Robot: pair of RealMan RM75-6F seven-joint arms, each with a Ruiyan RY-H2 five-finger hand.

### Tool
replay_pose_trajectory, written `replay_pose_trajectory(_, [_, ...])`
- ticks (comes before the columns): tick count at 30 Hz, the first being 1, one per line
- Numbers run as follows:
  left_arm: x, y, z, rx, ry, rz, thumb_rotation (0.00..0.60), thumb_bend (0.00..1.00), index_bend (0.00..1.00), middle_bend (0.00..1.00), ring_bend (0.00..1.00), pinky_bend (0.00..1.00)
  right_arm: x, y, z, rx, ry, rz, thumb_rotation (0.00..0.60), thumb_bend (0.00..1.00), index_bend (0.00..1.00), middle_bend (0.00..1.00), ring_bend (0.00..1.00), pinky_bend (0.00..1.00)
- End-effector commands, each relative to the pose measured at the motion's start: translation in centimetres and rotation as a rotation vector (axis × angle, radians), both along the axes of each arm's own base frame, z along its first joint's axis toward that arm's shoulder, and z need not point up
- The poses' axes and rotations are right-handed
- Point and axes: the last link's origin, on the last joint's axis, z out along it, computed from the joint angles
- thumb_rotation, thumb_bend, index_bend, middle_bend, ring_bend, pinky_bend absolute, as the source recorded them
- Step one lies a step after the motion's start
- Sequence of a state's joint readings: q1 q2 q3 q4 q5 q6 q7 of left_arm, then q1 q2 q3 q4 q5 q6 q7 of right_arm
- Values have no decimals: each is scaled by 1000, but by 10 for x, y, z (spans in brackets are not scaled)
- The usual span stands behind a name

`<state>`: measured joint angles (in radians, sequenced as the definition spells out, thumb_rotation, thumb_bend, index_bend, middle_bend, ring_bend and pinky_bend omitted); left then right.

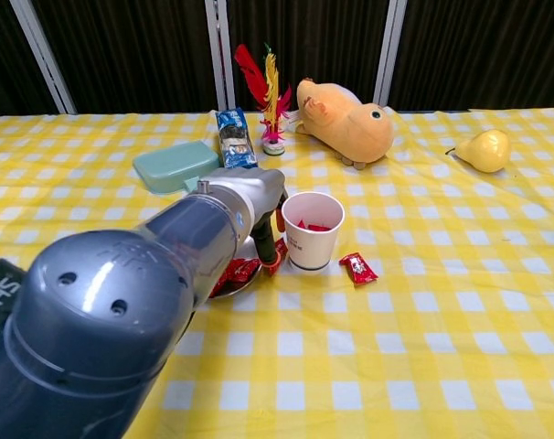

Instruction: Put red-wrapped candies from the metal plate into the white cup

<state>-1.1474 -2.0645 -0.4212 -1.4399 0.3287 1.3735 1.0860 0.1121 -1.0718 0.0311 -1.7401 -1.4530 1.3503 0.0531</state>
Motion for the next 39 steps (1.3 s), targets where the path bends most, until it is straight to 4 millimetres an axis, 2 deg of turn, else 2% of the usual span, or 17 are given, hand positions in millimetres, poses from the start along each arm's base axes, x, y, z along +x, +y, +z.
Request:
replay_pose_trajectory(1, [2, 0, -2, -1, 1, -8, 600, 368, 368, 1000, 1000, 1000, 0, 0, 0, -1, 0, 0, 600, 341, 0, 0, 0, 2])
replay_pose_trajectory(39, [-9, 3, -18, -3, 57, -4, 600, 375, 384, 1000, 1000, 1000, 0, 0, -1, 3, -6, -2, 600, 341, 0, 0, 0, 2])
